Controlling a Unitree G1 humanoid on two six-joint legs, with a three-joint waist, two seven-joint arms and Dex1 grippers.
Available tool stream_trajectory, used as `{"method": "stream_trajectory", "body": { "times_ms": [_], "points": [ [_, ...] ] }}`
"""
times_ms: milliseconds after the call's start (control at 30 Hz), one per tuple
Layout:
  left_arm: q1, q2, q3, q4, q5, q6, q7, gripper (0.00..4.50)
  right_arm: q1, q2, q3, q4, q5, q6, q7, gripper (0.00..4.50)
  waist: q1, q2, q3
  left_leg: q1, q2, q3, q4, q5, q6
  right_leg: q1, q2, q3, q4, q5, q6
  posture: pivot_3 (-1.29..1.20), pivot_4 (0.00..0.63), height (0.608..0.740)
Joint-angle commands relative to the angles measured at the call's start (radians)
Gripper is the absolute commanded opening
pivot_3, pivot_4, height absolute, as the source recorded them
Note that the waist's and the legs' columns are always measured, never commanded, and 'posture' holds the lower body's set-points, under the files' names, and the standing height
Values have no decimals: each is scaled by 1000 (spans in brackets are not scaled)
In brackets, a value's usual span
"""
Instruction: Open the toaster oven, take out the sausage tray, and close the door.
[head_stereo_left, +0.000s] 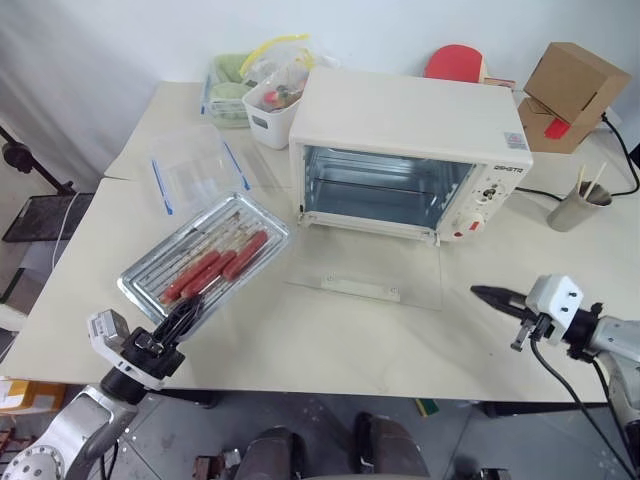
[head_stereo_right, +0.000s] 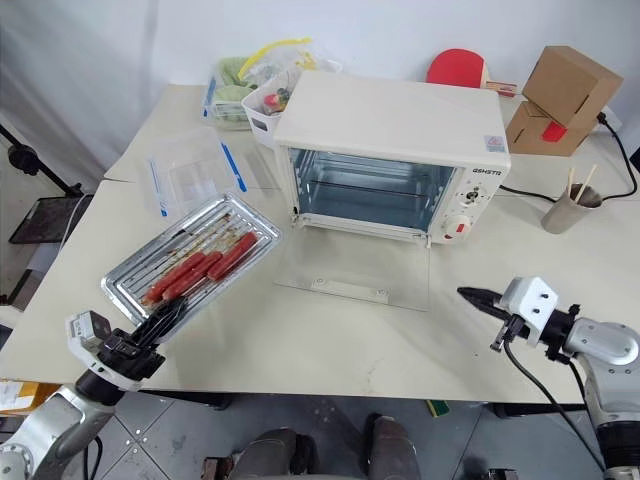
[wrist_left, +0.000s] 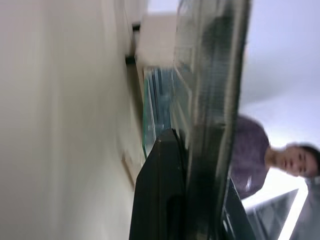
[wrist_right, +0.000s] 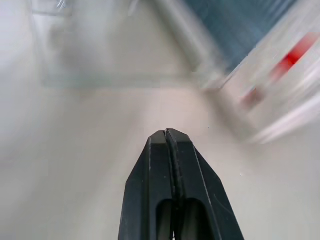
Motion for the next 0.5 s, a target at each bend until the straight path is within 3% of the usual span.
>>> {"method": "stream_trajectory", "body": {
  "times_ms": [33, 200, 500],
  "points": [
    [8, -30, 33, -78, -32, -62, 37, 0, -49, 31, -4, -6, 73, 96, 66, 26, 0, 0, 0, 0, 0, 0, 0, 0, 0, 0, 0, 0, 0, 0, 0, 0, 150, 740],
    [2, -54, 21, -96, -32, -88, 69, 0, -78, 74, 3, -74, 150, 190, 162, 26, 1, 1, 0, 0, 0, 0, 0, -1, 0, -1, 0, 0, 0, 0, 0, 0, 150, 740],
    [-25, -69, 16, -95, -32, -92, 92, 0, -76, 77, -93, -303, 333, 483, 83, 26, 4, 1, 0, -1, 0, -1, 0, -3, -1, -1, -1, 0, -1, 0, 0, 0, 150, 740]
  ]
}}
